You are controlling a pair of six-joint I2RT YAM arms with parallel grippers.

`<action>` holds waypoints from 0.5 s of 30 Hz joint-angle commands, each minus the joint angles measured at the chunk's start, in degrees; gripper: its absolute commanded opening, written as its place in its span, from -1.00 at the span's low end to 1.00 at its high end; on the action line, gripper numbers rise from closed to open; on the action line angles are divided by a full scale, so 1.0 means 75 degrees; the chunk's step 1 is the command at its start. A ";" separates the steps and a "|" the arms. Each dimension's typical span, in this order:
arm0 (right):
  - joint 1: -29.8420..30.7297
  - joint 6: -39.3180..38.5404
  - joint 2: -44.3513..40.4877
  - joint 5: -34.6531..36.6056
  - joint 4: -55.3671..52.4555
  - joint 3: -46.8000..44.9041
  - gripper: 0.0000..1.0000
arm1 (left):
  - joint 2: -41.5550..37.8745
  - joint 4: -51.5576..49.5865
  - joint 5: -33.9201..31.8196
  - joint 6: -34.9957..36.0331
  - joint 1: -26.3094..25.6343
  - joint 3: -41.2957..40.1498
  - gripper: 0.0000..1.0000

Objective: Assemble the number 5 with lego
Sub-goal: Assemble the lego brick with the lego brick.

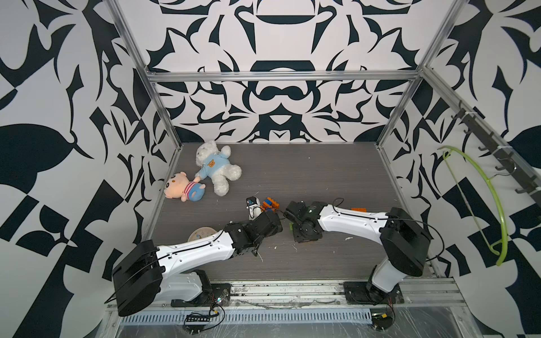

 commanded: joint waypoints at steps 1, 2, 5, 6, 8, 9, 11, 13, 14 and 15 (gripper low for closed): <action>0.0052 0.0117 0.0496 -0.0200 0.0254 -0.0586 -0.56 | 0.0087 -0.0017 -0.0009 0.0080 -0.0010 0.0225 0.98; 0.0044 0.0160 0.0564 -0.0234 0.0318 -0.0697 -0.58 | 0.0093 -0.0003 -0.0015 0.0080 -0.0009 0.0239 0.99; 0.0045 0.0205 0.0652 -0.0276 0.0385 -0.0919 -0.59 | 0.0111 -0.0004 -0.0007 0.0090 -0.0009 0.0222 0.99; 0.0044 0.0212 0.0633 -0.0255 0.0397 -0.0961 -0.59 | 0.0110 -0.0012 -0.0015 0.0103 -0.0012 0.0221 0.98; 0.0059 0.0195 0.0595 -0.0239 0.0397 -0.1011 -0.59 | 0.0102 -0.0006 -0.0003 0.0115 -0.0009 0.0230 0.98; 0.0054 0.0182 0.0616 -0.0240 0.0391 -0.1011 -0.59 | 0.0105 -0.0003 -0.0008 0.0115 -0.0009 0.0224 0.99; 0.0058 0.0179 0.0675 -0.0290 0.0390 -0.1011 -0.59 | 0.0106 -0.0006 0.0005 0.0103 -0.0009 0.0226 0.99; 0.0056 0.0176 0.0722 -0.0397 0.0477 -0.1031 -0.59 | 0.0110 0.0006 0.0015 0.0092 -0.0009 0.0220 0.98; 0.0055 0.0181 0.0734 -0.0404 0.0480 -0.1024 -0.59 | 0.0111 0.0009 0.0018 0.0082 -0.0009 0.0236 0.98; 0.0077 0.0170 0.0706 -0.0405 0.0462 -0.1000 -0.59 | 0.0108 -0.0005 0.0008 0.0086 -0.0009 0.0232 0.99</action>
